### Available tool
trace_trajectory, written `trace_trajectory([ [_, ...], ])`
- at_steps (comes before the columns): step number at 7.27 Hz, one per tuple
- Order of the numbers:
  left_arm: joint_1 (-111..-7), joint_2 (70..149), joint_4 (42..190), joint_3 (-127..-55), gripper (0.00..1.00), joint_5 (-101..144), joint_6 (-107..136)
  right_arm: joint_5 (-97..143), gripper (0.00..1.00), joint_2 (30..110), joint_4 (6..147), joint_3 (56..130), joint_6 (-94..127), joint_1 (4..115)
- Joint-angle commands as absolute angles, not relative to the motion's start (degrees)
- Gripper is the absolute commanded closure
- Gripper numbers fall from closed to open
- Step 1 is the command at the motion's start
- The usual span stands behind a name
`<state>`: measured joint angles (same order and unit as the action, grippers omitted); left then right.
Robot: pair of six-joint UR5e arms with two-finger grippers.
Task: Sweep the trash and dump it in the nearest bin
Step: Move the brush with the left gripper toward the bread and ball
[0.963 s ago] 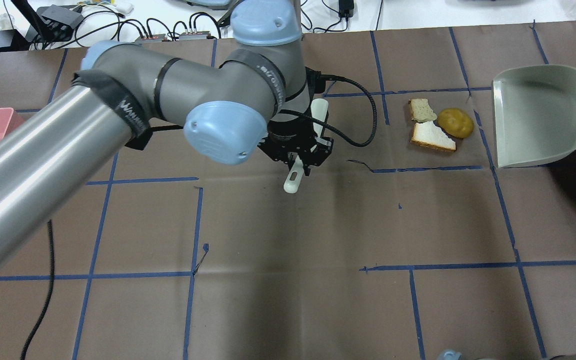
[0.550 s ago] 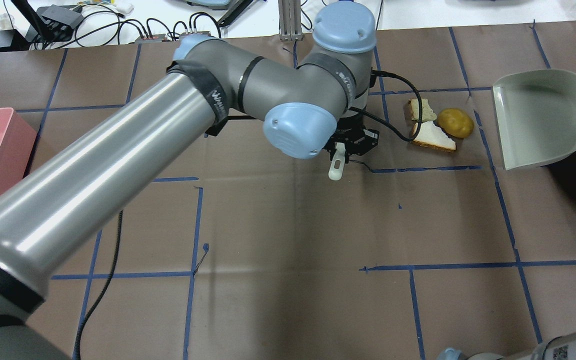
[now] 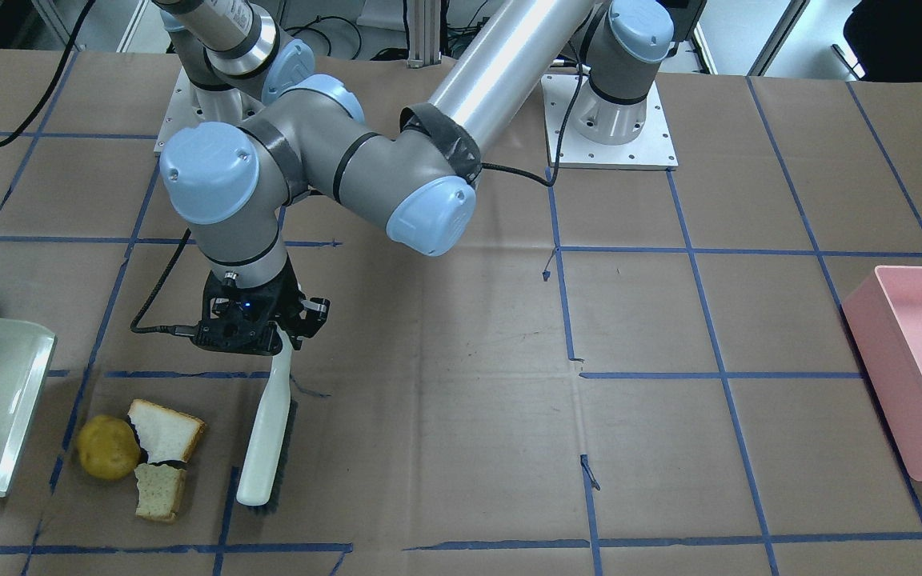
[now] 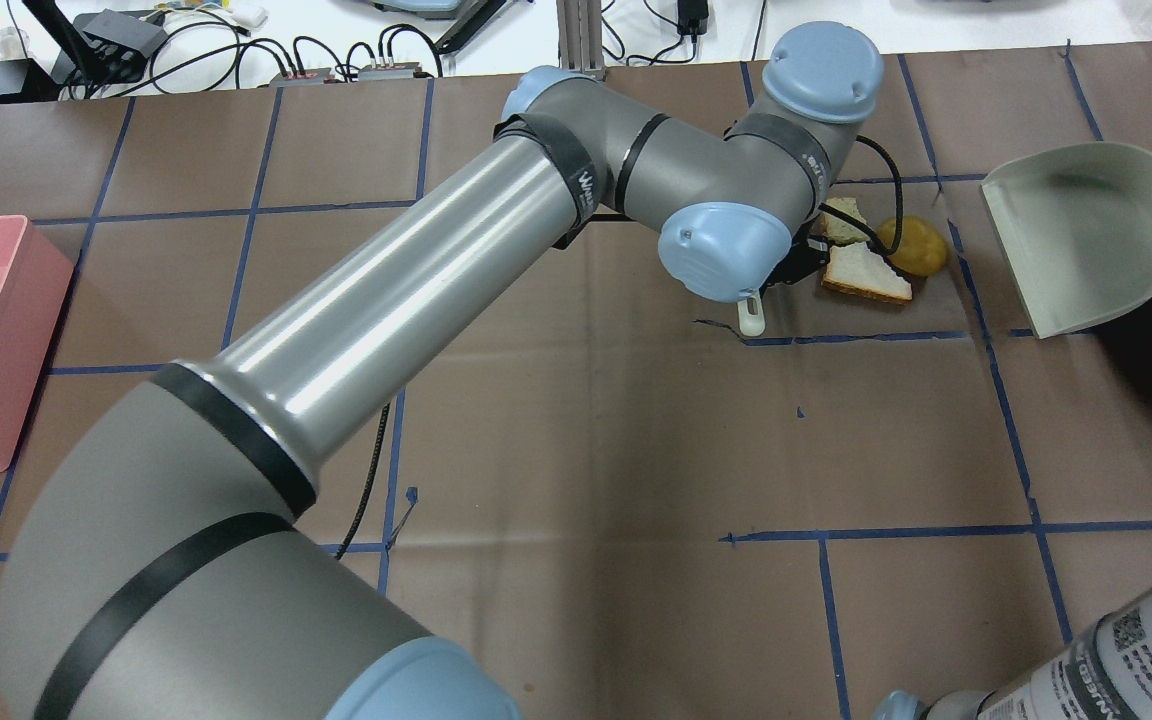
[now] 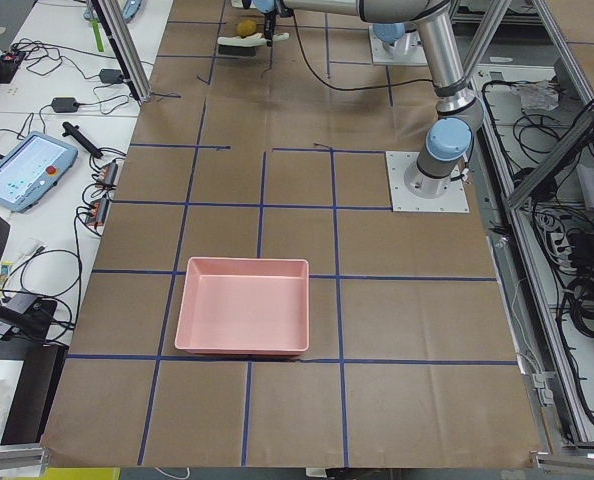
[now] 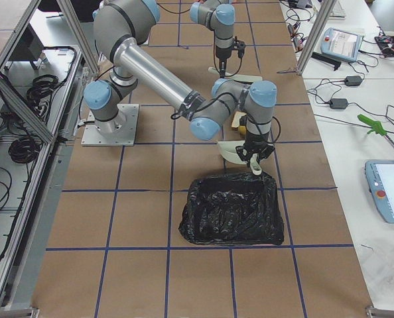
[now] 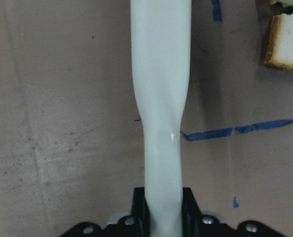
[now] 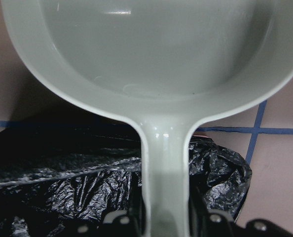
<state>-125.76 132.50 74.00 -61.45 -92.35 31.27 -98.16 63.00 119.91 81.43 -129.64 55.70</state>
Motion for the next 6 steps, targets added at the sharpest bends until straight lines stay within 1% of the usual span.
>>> trace_trajectory([
  [1, -127.61, 139.36, 80.55, -51.64, 1.0, -92.99, 32.34, -97.03, 1.0, 61.0, 121.8, 80.68, -129.64, 55.98],
  [2, -128.49, 142.35, 82.51, -47.42, 1.0, -92.55, 32.52, -97.03, 1.0, 59.78, 122.25, 80.68, -128.77, 56.25],
  [3, -129.28, 143.51, 85.4, -45.29, 1.0, -92.2, 32.52, -95.38, 1.0, 59.24, 122.26, 80.86, -127.63, 56.34],
  [6, -131.92, 143.79, 87.36, -44.91, 1.0, -92.11, 36.64, -93.87, 1.0, 58.62, 122.17, 81.91, -123.94, 57.91],
])
